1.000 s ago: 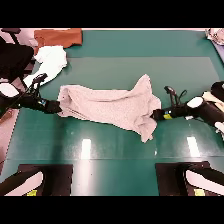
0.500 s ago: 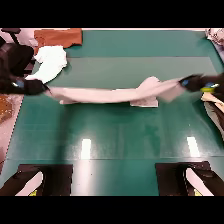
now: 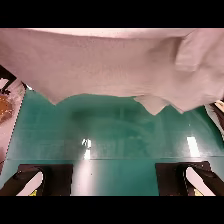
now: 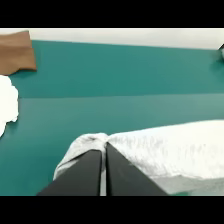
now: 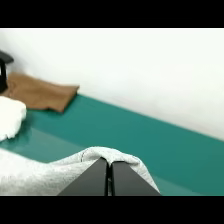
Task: Fold the shirts.
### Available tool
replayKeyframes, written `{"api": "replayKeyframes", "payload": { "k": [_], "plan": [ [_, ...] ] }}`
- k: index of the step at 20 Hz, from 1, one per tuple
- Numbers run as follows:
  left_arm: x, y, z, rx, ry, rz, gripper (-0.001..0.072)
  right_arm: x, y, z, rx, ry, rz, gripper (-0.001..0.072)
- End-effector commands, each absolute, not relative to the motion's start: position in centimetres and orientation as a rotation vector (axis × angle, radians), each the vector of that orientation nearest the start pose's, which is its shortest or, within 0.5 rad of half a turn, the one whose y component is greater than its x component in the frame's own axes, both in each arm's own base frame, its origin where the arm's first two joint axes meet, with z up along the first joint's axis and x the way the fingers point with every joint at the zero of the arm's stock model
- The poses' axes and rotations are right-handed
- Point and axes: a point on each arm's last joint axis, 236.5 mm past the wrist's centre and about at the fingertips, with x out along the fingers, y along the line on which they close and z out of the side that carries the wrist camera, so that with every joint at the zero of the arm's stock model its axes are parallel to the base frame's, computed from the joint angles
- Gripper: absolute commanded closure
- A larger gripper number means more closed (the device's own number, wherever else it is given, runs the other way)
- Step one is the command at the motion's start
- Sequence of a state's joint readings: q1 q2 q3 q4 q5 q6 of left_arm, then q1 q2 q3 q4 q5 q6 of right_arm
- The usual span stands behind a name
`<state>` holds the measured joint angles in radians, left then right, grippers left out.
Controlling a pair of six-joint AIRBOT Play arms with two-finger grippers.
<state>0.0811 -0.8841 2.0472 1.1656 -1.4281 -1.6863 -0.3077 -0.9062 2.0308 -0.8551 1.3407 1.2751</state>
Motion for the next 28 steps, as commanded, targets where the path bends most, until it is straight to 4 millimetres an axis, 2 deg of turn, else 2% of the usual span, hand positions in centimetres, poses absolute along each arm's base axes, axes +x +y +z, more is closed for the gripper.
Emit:
{"api": "replayKeyframes", "payload": {
  "k": [1, 2, 3, 5, 8, 10, 12, 13, 16, 17, 19, 22, 24, 26, 28],
  "plan": [
    [23.0, -7.8, 47.9, -0.284, 0.283, -0.310, 0.0689, 25.1, 8.2, 51.2, 0.033, 0.157, 0.405, 0.0696],
    [23.6, -7.7, 46.8, -0.280, 0.317, -0.302, 0.0689, 25.6, 8.0, 49.7, 0.059, 0.224, 0.408, 0.0697],
    [25.1, -7.0, 44.8, -0.279, 0.373, -0.273, 0.0689, 26.5, 7.7, 47.8, 0.099, 0.299, 0.408, 0.0696],
    [29.2, -5.2, 38.6, -0.251, 0.539, -0.197, 0.0688, 29.8, 6.6, 41.8, 0.223, 0.474, 0.398, 0.0696],
    [36.2, -4.4, 26.8, -0.288, 0.797, -0.165, 0.0687, 36.0, 3.4, 29.1, 0.428, 0.718, 0.298, 0.0696],
    [41.0, -3.9, 20.0, -0.320, 0.854, -0.148, 0.0688, 39.9, 2.3, 21.7, 0.505, 0.810, 0.263, 0.0696],
    [45.4, -3.4, 13.7, -0.359, 0.882, -0.117, 0.0688, 43.9, 1.5, 16.2, 0.529, 0.830, 0.230, 0.0696],
    [47.1, -3.3, 11.2, -0.379, 0.904, -0.113, 0.0688, 45.6, 1.4, 13.8, 0.536, 0.846, 0.218, 0.0696],
    [51.3, -4.3, 5.4, -0.447, 0.916, -0.128, 0.0688, 49.2, 3.4, 7.7, 0.536, 0.972, 0.260, 0.0696],
    [52.0, -4.7, 4.0, -0.457, 0.921, -0.125, 0.0688, 50.0, 4.3, 6.3, 0.522, 1.009, 0.290, 0.0696],
    [52.9, -5.5, 2.4, -0.448, 0.922, -0.126, 0.0688, 51.5, 5.6, 4.9, 0.504, 1.044, 0.322, 0.0696],
    [53.5, -5.6, 2.6, -0.444, 0.897, -0.123, 0.0688, 52.6, 6.8, 4.7, 0.485, 1.083, 0.371, 0.0696],
    [53.1, -5.5, 2.2, -0.422, 0.915, -0.121, 0.0688, 52.6, 6.3, 4.8, 0.433, 1.113, 0.375, 0.0696],
    [53.0, -5.1, 1.9, -0.395, 0.924, -0.114, 0.0688, 52.4, 5.1, 4.4, 0.377, 1.145, 0.334, 0.0696],
    [53.1, -5.0, 1.8, -0.392, 0.920, -0.110, 0.0688, 52.0, 4.8, 3.8, 0.370, 1.166, 0.326, 0.0696]
  ]
}}
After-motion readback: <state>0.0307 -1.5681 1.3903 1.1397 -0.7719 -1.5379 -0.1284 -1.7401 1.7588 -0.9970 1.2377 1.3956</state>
